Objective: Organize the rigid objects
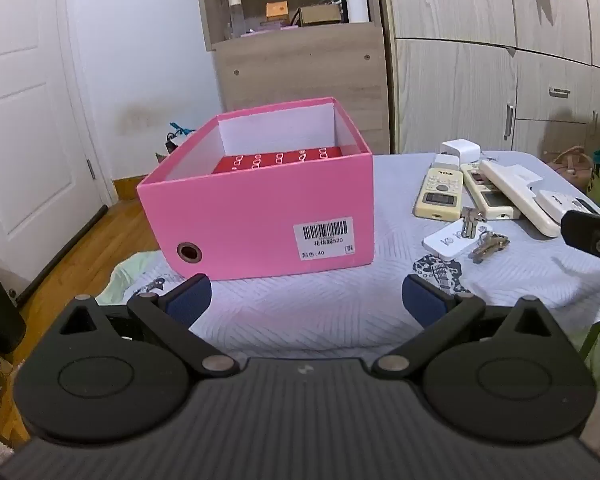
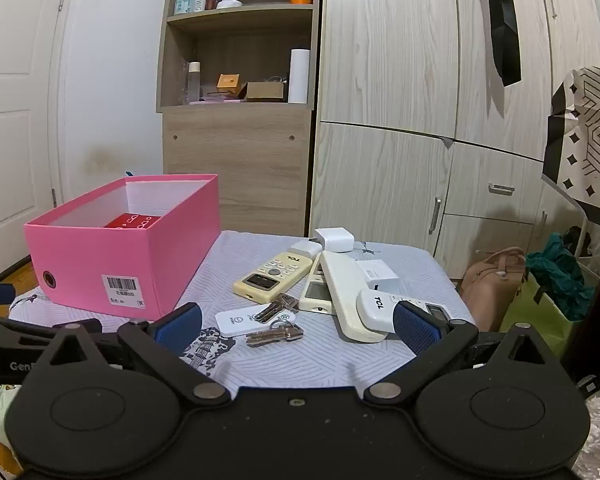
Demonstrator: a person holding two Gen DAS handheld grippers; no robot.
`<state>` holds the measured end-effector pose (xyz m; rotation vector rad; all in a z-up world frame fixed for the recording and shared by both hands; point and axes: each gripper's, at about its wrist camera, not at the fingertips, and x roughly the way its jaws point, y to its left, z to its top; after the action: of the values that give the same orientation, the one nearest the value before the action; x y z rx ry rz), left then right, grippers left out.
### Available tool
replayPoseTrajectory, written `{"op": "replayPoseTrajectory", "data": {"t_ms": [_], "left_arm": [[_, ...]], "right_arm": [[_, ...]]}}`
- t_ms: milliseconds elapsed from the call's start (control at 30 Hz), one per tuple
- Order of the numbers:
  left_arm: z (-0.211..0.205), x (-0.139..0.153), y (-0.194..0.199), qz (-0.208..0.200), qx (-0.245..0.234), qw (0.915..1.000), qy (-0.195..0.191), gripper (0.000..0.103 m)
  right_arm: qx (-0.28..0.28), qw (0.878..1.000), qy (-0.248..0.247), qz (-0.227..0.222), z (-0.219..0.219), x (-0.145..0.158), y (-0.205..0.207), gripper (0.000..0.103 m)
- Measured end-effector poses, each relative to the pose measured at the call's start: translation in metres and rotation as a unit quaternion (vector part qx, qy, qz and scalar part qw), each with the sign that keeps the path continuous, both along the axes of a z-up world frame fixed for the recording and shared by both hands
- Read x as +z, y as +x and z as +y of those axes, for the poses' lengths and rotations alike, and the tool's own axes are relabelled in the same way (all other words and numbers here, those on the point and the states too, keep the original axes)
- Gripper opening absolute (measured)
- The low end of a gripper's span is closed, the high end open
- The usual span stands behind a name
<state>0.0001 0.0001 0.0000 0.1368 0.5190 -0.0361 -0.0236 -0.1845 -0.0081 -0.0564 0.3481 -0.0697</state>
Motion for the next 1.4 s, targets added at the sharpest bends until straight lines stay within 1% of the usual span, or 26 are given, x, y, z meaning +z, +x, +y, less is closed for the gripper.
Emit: {"op": "replayPoseTrajectory", "data": {"t_ms": [67,167,333,400,467,667,1000,1400], "left_arm": [[0.0,-0.001,0.0,-0.007,0.0,1.0,0.006,0.103],[-0.001,-0.003,0.002,0.006,-0.004,1.0,-0.003,0.103],[0.002,0.011,0.008,0.014,0.0,0.9999,-0.005,0.103],[0.003,0.011,0.009,0.015,0.004,0.9998,-0.009,0.103],[0.005,0.001,0.003,0.007,0.004,0.9999,-0.012,0.103],[0.01,0.0,0.005,0.012,0.007,0.9996,-0.024,0.103],[0.009,-0.002,0.007,0.015,0.01,0.9997,-0.019,0.103],[0.012,-0.003,0.008,0.017,0.009,0.9994,-0.028,0.103]], "right_arm": [[0.0,1.0,-0.001,-0.001,0.0,0.0,0.0,0.103],[0.001,1.0,0.0,-0.001,0.002,-0.001,-0.001,0.103],[-0.001,1.0,0.001,0.002,0.0,-0.001,0.0,0.103],[-0.001,1.0,0.001,0.003,0.0,-0.001,0.0,0.103],[0.0,1.0,0.0,0.003,-0.001,0.0,-0.001,0.103],[0.0,1.0,-0.002,0.006,0.0,0.0,0.0,0.103],[0.0,1.0,-0.005,0.01,0.0,-0.001,0.002,0.103],[0.0,1.0,-0.007,0.013,-0.001,-0.001,0.002,0.103]]}}
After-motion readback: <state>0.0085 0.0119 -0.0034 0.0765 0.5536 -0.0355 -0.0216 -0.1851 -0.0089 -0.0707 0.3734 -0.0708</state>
